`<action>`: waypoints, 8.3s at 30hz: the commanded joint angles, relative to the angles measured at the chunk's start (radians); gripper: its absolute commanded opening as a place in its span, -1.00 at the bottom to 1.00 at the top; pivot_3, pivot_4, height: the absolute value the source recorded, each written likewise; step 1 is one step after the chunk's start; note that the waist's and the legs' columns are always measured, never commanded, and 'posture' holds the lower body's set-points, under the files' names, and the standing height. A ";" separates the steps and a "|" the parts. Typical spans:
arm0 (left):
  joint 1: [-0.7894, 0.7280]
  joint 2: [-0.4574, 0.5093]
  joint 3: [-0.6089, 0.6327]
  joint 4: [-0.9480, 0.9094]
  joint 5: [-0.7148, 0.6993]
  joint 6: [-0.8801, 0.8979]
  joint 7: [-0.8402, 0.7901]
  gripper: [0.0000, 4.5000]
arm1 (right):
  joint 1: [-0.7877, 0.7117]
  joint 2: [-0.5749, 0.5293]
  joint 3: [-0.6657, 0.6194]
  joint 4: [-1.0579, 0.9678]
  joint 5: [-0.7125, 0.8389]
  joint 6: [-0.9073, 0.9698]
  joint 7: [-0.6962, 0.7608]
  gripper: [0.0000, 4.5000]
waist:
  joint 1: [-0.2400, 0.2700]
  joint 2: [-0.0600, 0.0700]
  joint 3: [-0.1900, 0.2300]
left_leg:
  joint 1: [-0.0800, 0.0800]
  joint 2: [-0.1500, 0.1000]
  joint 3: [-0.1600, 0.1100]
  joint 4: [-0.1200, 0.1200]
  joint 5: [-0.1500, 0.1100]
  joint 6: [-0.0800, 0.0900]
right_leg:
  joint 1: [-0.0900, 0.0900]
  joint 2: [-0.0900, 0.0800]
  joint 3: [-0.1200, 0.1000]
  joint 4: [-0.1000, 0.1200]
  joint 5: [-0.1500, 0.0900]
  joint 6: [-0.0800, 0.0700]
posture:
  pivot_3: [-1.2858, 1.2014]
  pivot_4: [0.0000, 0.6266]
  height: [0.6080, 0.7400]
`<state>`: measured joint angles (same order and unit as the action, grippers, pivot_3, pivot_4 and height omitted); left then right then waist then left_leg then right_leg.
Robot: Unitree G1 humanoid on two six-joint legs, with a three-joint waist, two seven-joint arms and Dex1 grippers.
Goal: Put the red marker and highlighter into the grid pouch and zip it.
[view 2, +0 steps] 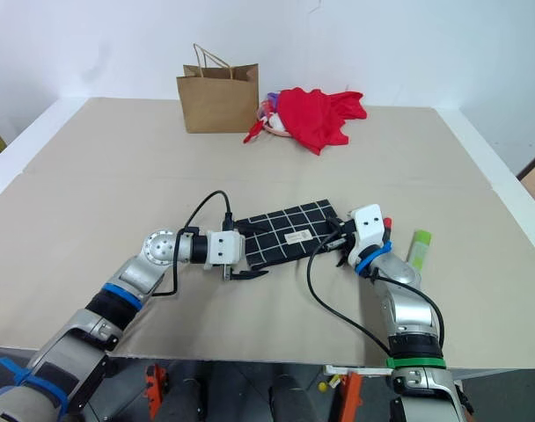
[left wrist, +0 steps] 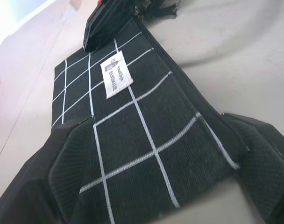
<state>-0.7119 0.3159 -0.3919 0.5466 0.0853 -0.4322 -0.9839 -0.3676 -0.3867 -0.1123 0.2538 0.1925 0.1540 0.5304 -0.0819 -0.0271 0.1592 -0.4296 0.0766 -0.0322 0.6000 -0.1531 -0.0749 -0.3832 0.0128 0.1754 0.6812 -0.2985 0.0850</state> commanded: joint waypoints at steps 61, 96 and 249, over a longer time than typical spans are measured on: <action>0.166 0.153 0.248 -0.450 -0.477 0.593 -0.285 -1.00 | 0.487 -0.224 -0.115 -0.336 0.117 -0.450 0.420 0.98 | 0.008 0.008 0.004 | -0.007 -0.001 -0.015 0.000 0.001 -0.002 | -0.002 0.000 -0.013 0.001 -0.005 -0.004 | 0.03 -0.52 0.99; 0.176 0.140 0.226 -0.454 -0.449 0.554 -0.282 -1.00 | 0.323 -0.250 0.005 -0.443 0.176 -0.304 0.430 -0.96 | 0.010 0.009 0.005 | -0.007 -0.002 -0.016 0.000 0.001 -0.003 | 0.000 -0.001 -0.014 0.001 -0.004 -0.004 | 0.03 -0.52 0.99; 0.213 0.090 0.162 -0.561 -0.437 0.511 -0.252 -1.00 | 0.129 -0.563 0.055 -0.510 0.278 0.107 0.797 0.08 | 0.010 0.015 0.011 | -0.008 -0.009 -0.027 -0.001 0.006 0.003 | 0.005 -0.005 -0.021 0.000 -0.007 -0.003 | 0.03 -0.52 0.99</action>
<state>-0.4835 0.4092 -0.2326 0.0157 -0.3514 0.0884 -1.2414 -0.2370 -0.9404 -0.0386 -0.2178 0.4534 0.2670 1.3157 -0.0721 -0.0120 0.1704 -0.4379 0.0678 -0.0588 0.5988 -0.1469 -0.0716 -0.3786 0.0082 0.1542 0.6815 -0.3052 0.0823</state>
